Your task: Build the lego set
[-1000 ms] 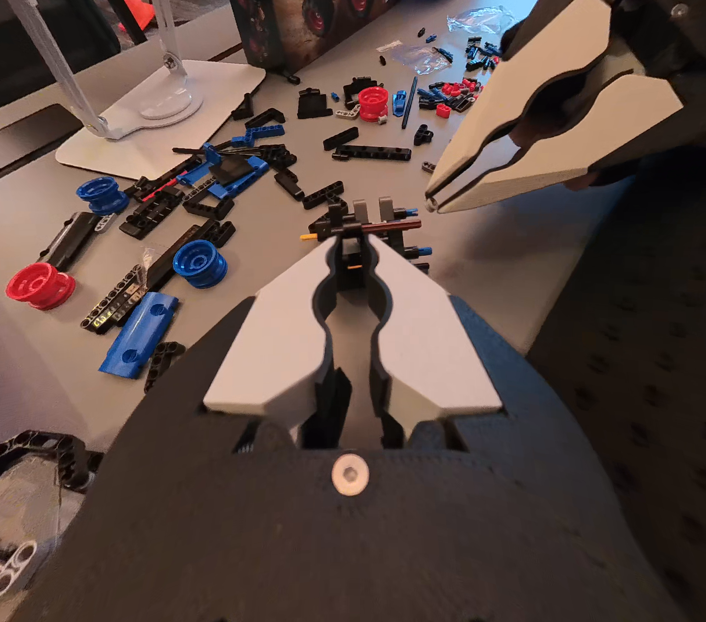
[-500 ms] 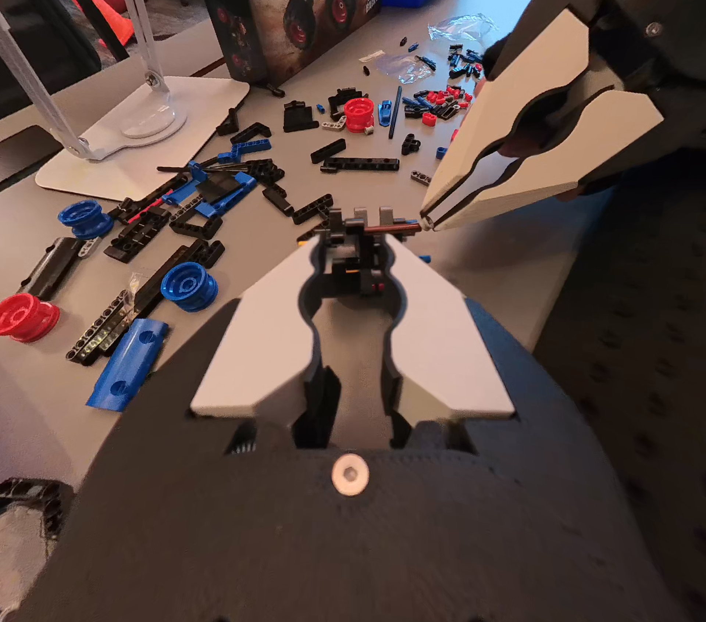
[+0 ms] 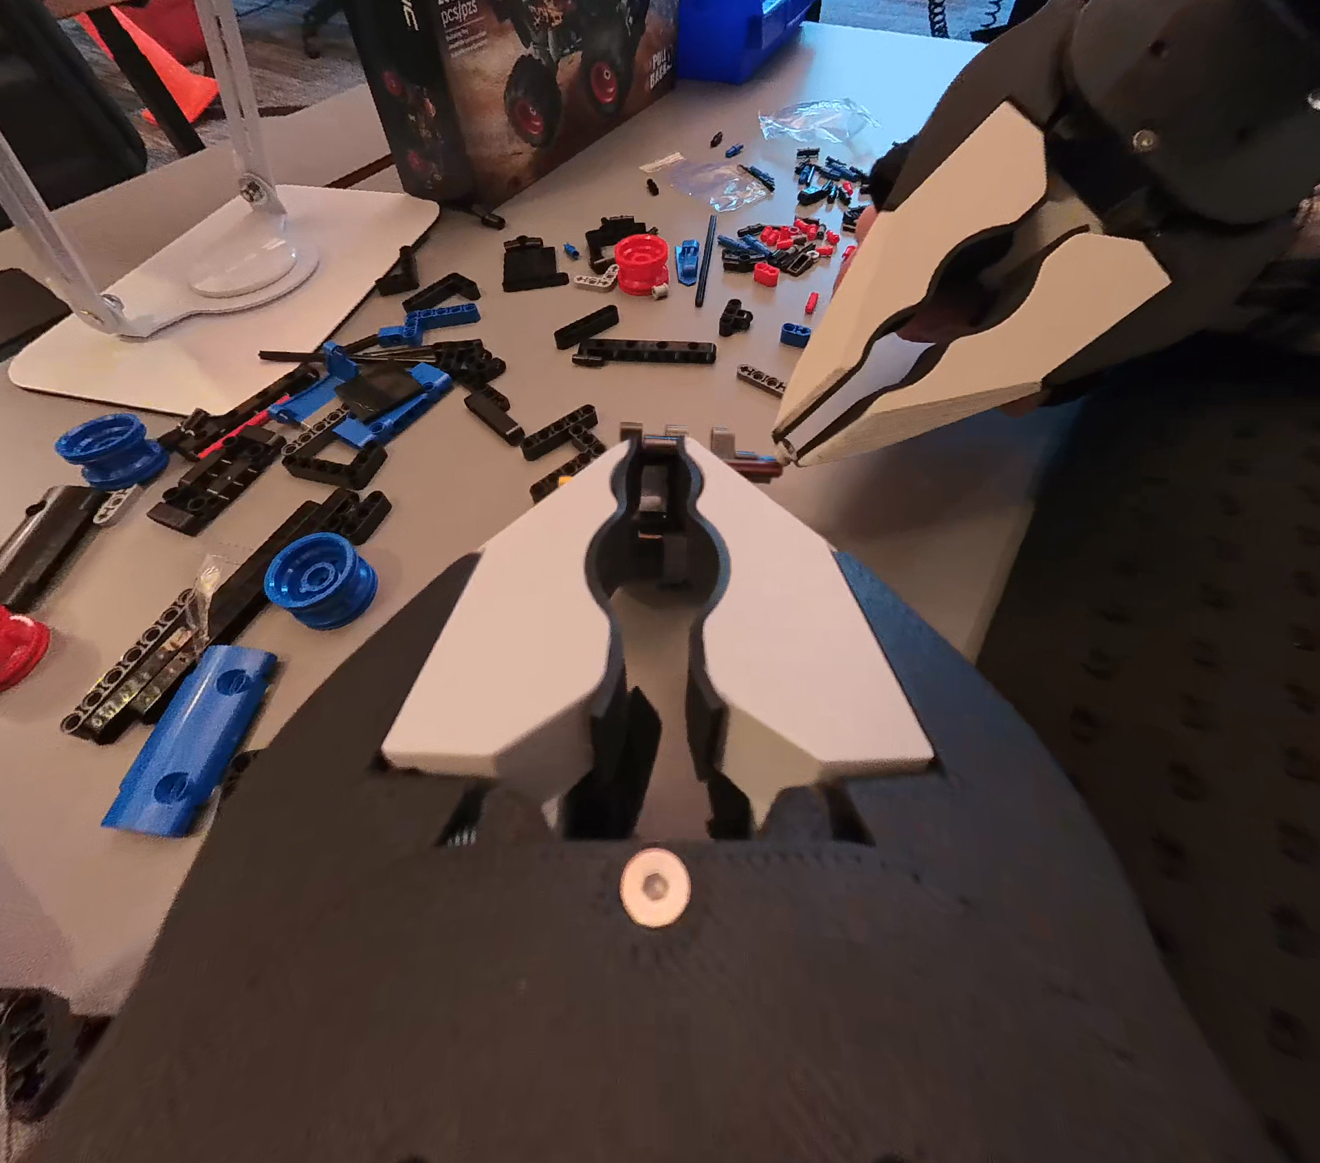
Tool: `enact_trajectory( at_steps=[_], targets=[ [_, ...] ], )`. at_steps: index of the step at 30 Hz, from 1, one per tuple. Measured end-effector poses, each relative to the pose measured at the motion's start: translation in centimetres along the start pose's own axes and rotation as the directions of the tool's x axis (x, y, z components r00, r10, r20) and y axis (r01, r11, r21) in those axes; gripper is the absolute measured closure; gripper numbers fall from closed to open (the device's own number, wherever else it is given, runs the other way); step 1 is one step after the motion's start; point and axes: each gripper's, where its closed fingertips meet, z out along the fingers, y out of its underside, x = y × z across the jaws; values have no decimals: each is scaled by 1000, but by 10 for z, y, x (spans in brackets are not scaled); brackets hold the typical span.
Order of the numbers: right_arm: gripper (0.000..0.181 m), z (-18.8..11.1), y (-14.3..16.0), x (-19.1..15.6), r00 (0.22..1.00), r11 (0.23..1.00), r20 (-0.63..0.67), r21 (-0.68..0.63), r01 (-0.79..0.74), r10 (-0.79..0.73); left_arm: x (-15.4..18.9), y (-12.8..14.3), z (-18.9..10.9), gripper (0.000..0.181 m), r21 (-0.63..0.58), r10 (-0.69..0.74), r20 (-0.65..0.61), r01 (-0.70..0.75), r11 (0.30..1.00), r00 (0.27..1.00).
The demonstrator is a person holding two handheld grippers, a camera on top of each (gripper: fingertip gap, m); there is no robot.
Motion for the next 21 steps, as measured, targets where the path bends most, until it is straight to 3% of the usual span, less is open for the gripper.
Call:
enact_trajectory(
  at_steps=[21],
  targets=[
    [179, 0, -5, 16, 995, 999, -96, 29, 21, -19, -11, -3, 8, 177, 34, -334, -85, 338, 941, 939]
  ],
)
